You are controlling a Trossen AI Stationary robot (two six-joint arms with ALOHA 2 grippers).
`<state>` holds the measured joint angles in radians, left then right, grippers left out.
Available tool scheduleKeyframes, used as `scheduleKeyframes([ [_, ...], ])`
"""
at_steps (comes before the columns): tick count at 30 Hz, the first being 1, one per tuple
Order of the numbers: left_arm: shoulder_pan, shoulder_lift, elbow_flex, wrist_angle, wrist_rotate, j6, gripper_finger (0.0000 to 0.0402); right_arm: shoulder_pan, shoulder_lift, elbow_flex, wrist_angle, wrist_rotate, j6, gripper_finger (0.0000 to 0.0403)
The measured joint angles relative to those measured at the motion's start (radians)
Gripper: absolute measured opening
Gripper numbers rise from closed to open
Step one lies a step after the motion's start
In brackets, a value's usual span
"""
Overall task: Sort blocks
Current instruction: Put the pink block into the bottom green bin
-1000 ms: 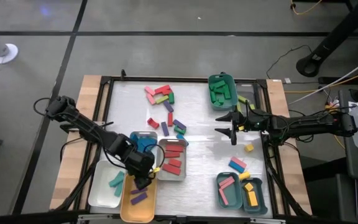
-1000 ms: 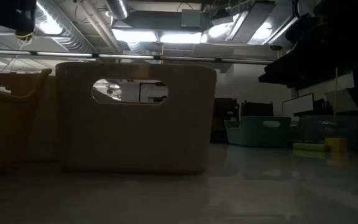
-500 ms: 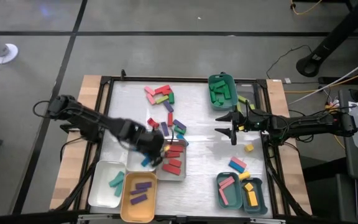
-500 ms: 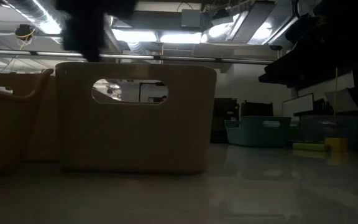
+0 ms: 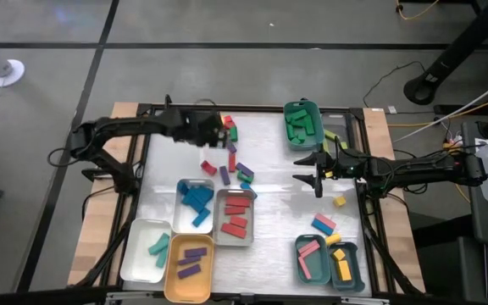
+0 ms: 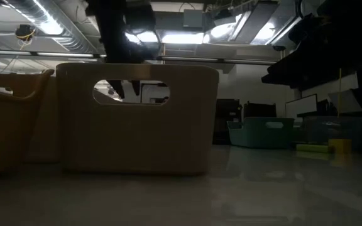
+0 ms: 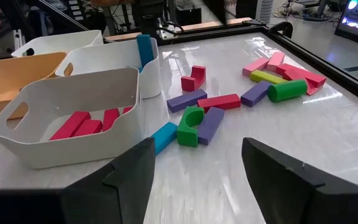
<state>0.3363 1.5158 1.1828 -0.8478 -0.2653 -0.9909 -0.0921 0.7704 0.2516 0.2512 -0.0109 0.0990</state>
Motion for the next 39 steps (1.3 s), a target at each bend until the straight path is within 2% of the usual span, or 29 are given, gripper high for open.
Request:
scheduleKeyframes([
  [7, 0.185, 0.057, 0.000, 0.032, 0.004, -0.026, 0.0178, 0.000, 0.000, 0.000, 0.001, 0.000, 0.000, 0.0238],
  [15, 0.299, 0.162, 0.000, 0.067, 0.054, -0.011, 0.0178, 0.000, 0.000, 0.000, 0.004, 0.000, -0.005, 0.0238],
  [22, 0.331, 0.242, 0.000, 0.119, 0.158, -0.028, 0.0178, 0.000, 0.000, 0.000, 0.011, 0.000, -0.007, 0.0238],
  [27, 0.331, 0.285, 0.001, 0.125, 0.159, -0.034, 0.0178, 0.000, 0.000, 0.000, 0.011, 0.000, -0.028, 0.0238],
  [39, 0.331, 0.284, 0.003, 0.125, 0.159, -0.034, 0.0178, 0.000, 0.000, 0.000, 0.010, 0.000, -0.029, 0.0238],
])
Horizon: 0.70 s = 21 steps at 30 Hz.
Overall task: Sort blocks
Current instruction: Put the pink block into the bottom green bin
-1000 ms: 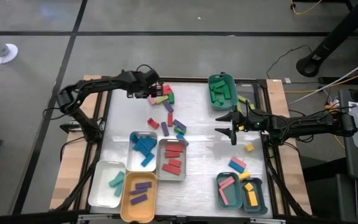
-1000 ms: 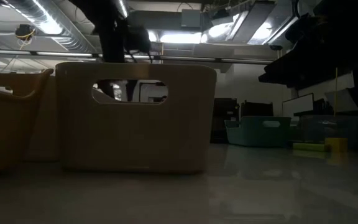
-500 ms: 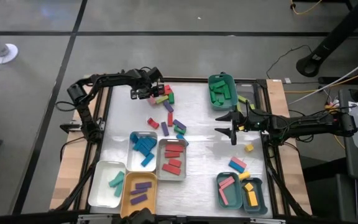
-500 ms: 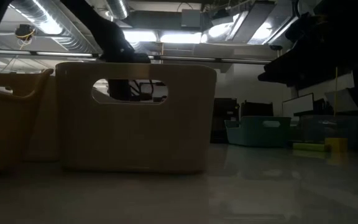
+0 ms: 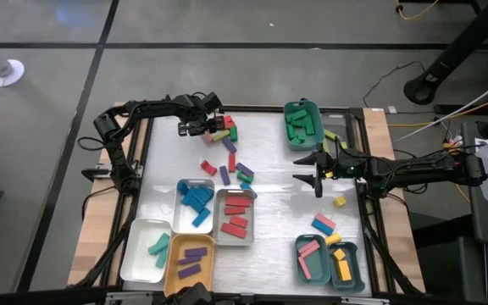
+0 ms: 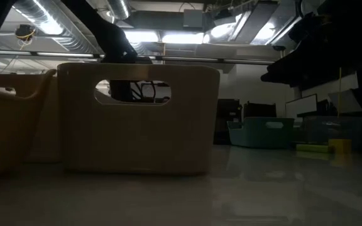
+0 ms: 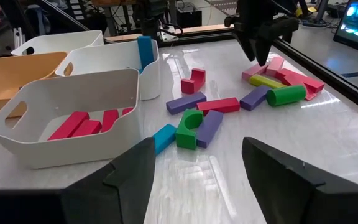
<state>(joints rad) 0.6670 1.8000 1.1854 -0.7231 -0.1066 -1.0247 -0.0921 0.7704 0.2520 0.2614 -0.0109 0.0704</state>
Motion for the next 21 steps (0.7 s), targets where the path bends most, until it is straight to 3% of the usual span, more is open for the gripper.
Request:
scheduleKeyframes([
  [14, 0.043, -0.008, 0.037, 0.008, 0.148, 0.016, 0.0178, 0.000, 0.000, 0.000, -0.001, 0.000, -0.001, 0.0238],
  [21, 0.088, -0.009, 0.108, 0.006, 0.148, 0.239, 0.0178, 0.000, 0.000, 0.000, -0.002, 0.000, -0.001, 0.0238],
])
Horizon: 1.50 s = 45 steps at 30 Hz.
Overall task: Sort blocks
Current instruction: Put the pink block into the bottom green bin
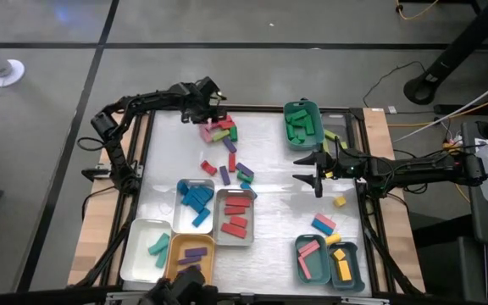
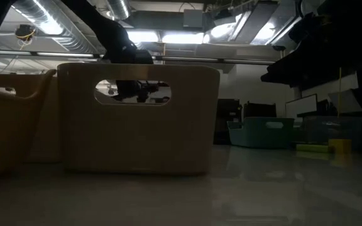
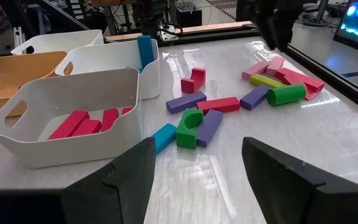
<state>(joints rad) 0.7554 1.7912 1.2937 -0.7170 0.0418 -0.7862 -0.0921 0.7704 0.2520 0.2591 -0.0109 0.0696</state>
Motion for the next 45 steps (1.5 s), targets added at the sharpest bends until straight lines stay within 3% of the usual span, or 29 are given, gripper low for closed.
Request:
scheduleKeyframes([
  [4, 0.035, 0.000, 0.028, 0.002, 0.000, 0.272, 0.0178, 0.000, 0.000, 0.000, 0.000, 0.000, 0.000, 0.0238],
  [13, 0.077, 0.000, 0.032, -0.007, -0.046, 1.197, 0.0178, 0.000, 0.000, 0.000, -0.001, 0.000, -0.030, 0.0238],
  [17, 0.076, 0.000, 0.032, -0.007, -0.066, 1.475, 0.0178, 0.000, 0.000, 0.000, -0.001, 0.000, -0.035, 0.0238],
  [27, 0.106, 0.000, 0.032, -0.076, -0.113, 1.644, 0.0178, 0.000, 0.000, 0.000, -0.040, 0.000, -0.036, 0.0238],
  [33, 0.151, 0.004, 0.029, -0.194, -0.106, 1.655, 0.0178, 0.000, 0.000, 0.000, -0.055, 0.029, -0.035, 0.0238],
  [45, 0.144, 0.005, -0.072, -0.070, -0.046, 1.728, 0.0178, 0.000, 0.000, 0.000, -0.053, 0.053, -0.034, 0.0238],
])
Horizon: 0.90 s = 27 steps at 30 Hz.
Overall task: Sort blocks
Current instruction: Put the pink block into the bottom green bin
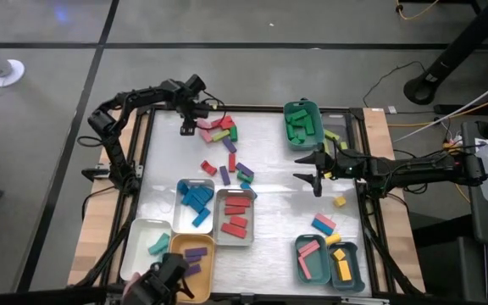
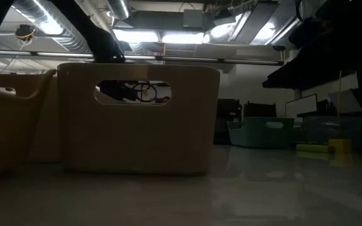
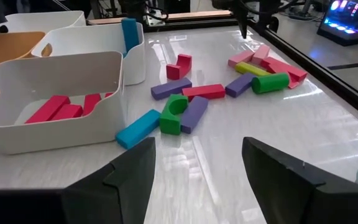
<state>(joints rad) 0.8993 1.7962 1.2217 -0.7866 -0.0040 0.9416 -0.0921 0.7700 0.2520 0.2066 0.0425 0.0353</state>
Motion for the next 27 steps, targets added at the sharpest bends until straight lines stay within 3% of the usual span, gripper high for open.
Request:
scheduleKeyframes([
  [5, -0.013, 0.001, -0.020, 0.078, 0.000, 0.002, 0.0178, 0.000, 0.000, 0.000, 0.000, 0.000, 0.000, 0.0238],
  [14, -0.080, 0.001, -0.021, -0.017, 0.000, 0.001, 0.0178, 0.000, 0.000, 0.000, 0.001, 0.000, 0.000, 0.0238],
  [27, -0.179, 0.051, -0.021, 0.041, -0.007, 0.013, 0.0178, 0.000, 0.000, 0.000, 0.000, 0.000, 0.008, 0.0238],
])
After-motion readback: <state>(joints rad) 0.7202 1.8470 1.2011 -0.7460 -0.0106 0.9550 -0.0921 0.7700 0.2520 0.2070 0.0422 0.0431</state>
